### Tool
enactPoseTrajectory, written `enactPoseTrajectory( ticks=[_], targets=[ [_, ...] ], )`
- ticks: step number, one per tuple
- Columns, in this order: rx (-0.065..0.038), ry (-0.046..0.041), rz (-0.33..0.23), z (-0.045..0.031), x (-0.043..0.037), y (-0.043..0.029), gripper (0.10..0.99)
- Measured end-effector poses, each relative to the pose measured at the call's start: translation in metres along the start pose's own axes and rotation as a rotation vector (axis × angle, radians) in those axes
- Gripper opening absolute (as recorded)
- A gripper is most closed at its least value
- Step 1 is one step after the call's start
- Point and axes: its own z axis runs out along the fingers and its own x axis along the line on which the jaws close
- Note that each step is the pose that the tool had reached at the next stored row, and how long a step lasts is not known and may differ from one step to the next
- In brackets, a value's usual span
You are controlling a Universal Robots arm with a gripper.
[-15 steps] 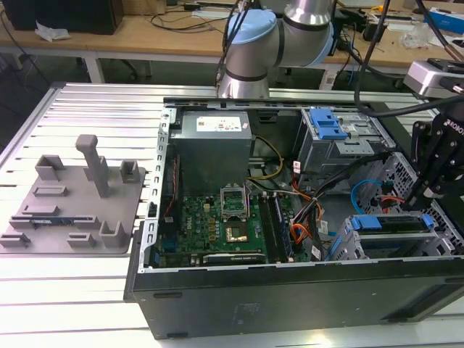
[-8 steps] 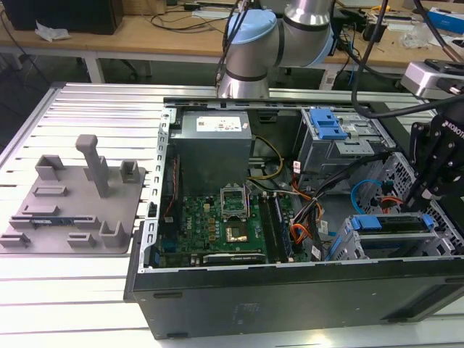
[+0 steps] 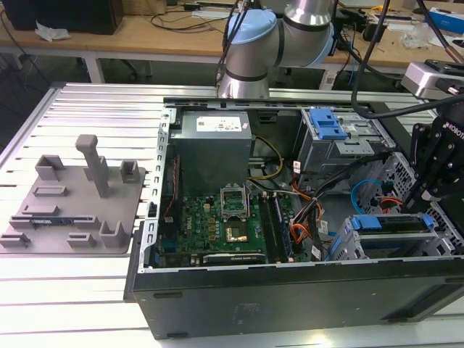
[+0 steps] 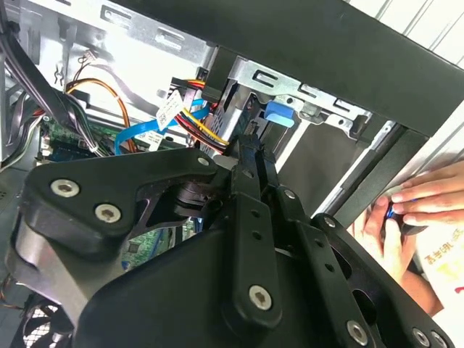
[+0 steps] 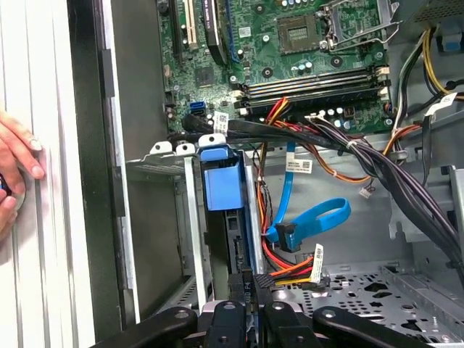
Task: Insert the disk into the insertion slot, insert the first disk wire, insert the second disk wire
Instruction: 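Insert the first disk wire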
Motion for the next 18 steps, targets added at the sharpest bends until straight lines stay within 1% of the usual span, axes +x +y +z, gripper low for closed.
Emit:
enactPoseTrajectory(
  ticks=[10, 18],
  targets=[
    [0.002, 0.0004, -0.012, 0.0007, 0.0008, -0.0009, 0.165],
    [0.001, 0.0006, -0.012, 0.0025, 0.0017, -0.001, 0.165]
  ],
)
